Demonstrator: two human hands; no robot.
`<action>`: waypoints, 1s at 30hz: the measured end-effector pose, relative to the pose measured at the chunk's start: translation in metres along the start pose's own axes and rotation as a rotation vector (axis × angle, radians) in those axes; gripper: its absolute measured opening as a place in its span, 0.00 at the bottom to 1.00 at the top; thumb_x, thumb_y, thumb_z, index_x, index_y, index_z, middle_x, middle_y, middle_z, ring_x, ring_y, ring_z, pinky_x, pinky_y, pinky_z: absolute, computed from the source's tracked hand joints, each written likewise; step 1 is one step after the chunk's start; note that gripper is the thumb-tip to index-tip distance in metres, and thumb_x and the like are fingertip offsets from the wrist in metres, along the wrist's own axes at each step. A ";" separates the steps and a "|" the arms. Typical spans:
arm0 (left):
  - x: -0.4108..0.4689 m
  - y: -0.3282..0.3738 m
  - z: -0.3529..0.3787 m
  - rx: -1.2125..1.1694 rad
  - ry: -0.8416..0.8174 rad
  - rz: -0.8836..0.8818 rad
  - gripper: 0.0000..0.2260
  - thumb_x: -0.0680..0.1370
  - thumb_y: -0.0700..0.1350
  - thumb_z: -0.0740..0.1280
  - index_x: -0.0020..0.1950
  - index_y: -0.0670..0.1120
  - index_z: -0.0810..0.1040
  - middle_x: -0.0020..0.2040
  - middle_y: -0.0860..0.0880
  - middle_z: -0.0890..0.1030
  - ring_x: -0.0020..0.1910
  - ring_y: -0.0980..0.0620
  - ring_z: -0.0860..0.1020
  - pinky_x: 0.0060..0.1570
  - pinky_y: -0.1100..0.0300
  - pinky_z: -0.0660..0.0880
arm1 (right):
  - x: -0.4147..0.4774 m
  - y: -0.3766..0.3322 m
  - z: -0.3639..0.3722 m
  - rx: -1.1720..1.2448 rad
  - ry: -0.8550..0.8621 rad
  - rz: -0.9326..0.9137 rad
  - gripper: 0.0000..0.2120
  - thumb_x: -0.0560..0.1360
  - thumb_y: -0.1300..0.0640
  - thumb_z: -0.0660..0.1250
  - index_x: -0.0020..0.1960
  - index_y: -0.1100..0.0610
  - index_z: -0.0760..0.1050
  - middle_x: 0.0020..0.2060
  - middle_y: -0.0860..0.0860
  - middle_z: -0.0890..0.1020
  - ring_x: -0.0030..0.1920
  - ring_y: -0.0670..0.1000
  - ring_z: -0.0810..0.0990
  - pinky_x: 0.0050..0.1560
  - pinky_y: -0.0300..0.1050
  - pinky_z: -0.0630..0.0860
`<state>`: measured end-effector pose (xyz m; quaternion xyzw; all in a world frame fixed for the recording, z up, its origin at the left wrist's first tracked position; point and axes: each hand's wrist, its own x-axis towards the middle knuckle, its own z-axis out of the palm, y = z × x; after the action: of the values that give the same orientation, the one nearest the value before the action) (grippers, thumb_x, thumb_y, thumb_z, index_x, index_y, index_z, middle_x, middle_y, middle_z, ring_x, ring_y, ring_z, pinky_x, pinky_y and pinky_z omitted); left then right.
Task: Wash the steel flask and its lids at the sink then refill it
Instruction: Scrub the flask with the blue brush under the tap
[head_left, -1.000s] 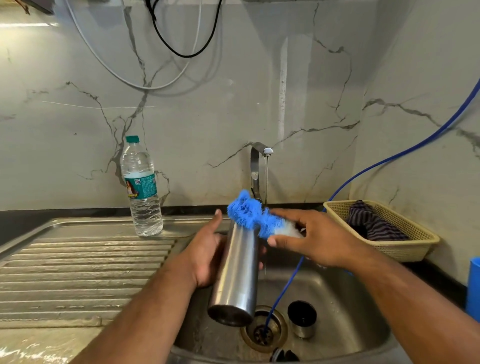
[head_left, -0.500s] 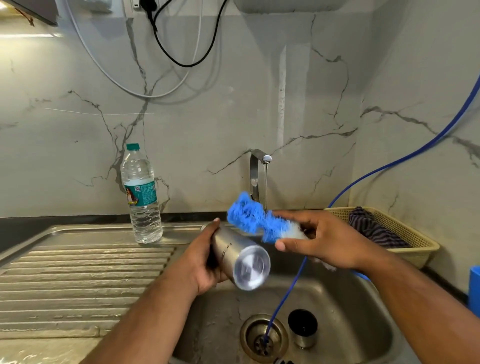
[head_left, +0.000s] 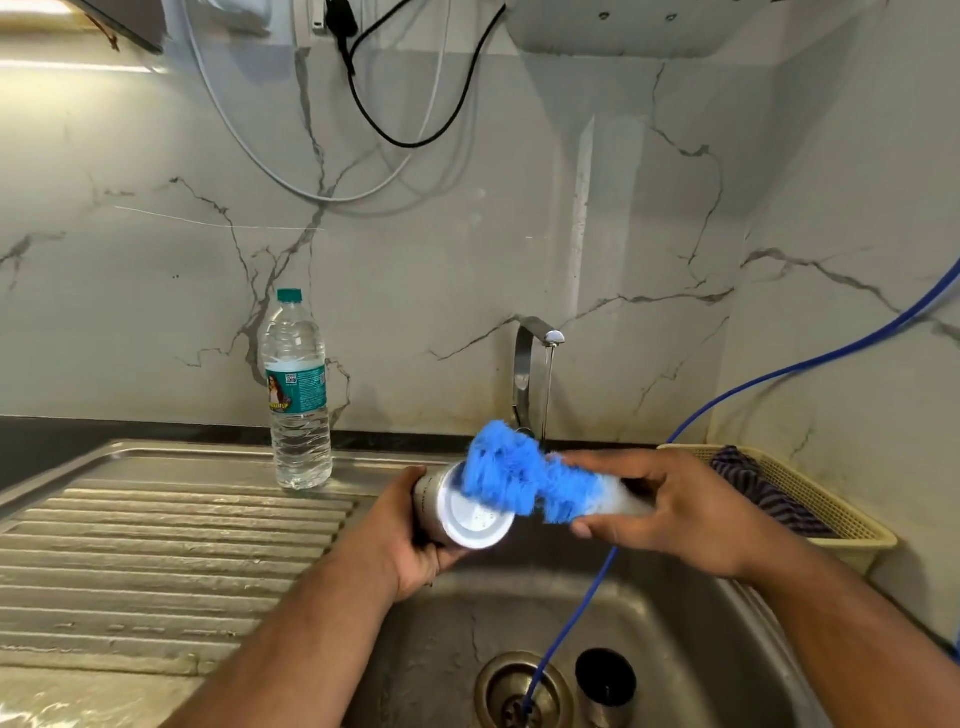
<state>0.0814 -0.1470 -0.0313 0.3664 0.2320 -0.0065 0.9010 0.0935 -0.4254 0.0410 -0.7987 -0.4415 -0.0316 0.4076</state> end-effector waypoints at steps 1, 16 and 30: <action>0.000 0.000 -0.001 0.008 -0.014 -0.006 0.23 0.81 0.53 0.68 0.68 0.37 0.75 0.57 0.32 0.83 0.52 0.34 0.85 0.41 0.39 0.84 | 0.002 -0.002 0.006 -0.003 -0.053 -0.007 0.26 0.70 0.53 0.81 0.65 0.37 0.80 0.59 0.37 0.84 0.59 0.43 0.83 0.64 0.50 0.79; -0.002 0.000 -0.003 0.170 -0.046 0.100 0.22 0.82 0.49 0.65 0.71 0.36 0.73 0.44 0.36 0.82 0.39 0.38 0.84 0.32 0.47 0.82 | -0.001 -0.011 0.000 -0.158 -0.259 0.028 0.25 0.73 0.50 0.79 0.66 0.35 0.79 0.56 0.36 0.84 0.56 0.45 0.84 0.59 0.52 0.81; -0.011 -0.003 0.002 0.221 -0.076 0.074 0.22 0.83 0.50 0.65 0.72 0.38 0.72 0.56 0.32 0.83 0.50 0.34 0.85 0.42 0.42 0.82 | -0.009 -0.018 -0.019 -0.090 -0.211 0.130 0.26 0.70 0.49 0.81 0.62 0.30 0.79 0.57 0.40 0.85 0.56 0.46 0.84 0.61 0.55 0.81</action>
<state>0.0717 -0.1523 -0.0270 0.4715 0.1817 -0.0128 0.8628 0.0809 -0.4396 0.0615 -0.8421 -0.4273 0.0591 0.3239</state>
